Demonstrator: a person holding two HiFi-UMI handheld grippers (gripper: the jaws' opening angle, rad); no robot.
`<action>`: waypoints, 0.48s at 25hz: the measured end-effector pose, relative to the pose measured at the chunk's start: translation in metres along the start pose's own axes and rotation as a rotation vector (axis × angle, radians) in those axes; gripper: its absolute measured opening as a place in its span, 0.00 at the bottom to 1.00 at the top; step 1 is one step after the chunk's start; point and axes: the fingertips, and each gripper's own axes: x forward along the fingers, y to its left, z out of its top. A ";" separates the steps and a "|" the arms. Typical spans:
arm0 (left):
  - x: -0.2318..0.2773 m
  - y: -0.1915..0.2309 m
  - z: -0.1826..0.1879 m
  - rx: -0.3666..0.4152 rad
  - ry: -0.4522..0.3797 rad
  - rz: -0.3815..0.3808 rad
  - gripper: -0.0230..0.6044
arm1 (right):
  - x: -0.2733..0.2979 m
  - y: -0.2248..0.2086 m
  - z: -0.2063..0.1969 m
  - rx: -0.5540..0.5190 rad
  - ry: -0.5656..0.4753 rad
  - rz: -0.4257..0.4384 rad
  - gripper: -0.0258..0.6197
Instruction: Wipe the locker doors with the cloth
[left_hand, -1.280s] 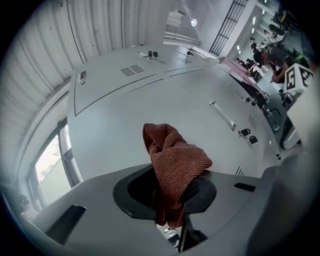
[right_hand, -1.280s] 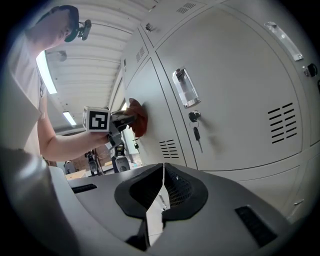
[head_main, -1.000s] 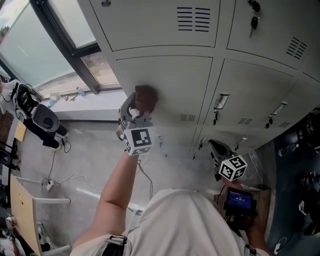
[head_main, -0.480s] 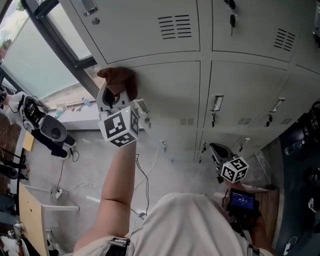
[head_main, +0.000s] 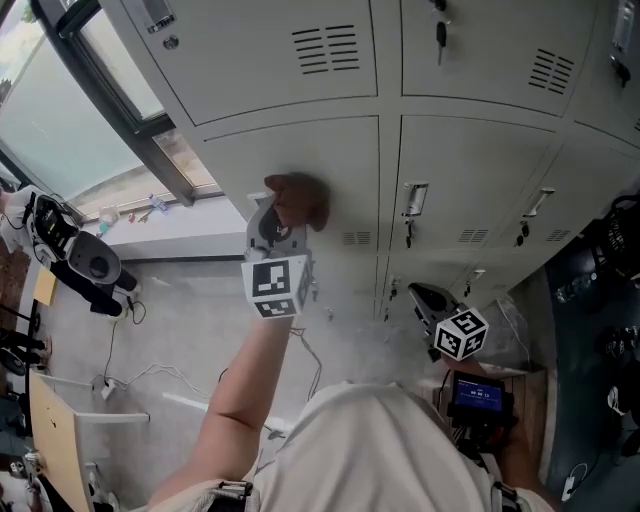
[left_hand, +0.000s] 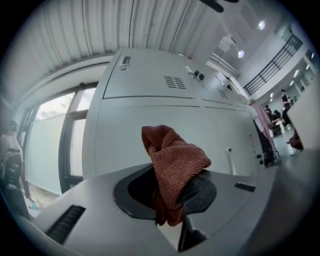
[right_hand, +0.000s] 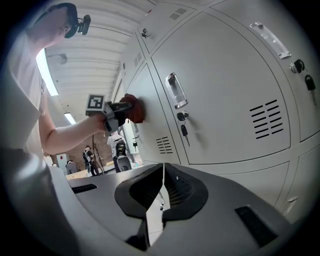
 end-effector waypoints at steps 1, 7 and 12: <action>-0.007 -0.010 -0.013 -0.016 0.015 -0.034 0.16 | -0.001 0.000 0.000 -0.009 0.002 0.006 0.07; -0.056 -0.055 -0.083 -0.106 0.110 -0.159 0.16 | -0.005 0.008 0.011 -0.095 -0.005 0.065 0.07; -0.097 -0.068 -0.139 -0.144 0.200 -0.219 0.16 | -0.020 0.008 0.026 -0.088 -0.053 0.071 0.07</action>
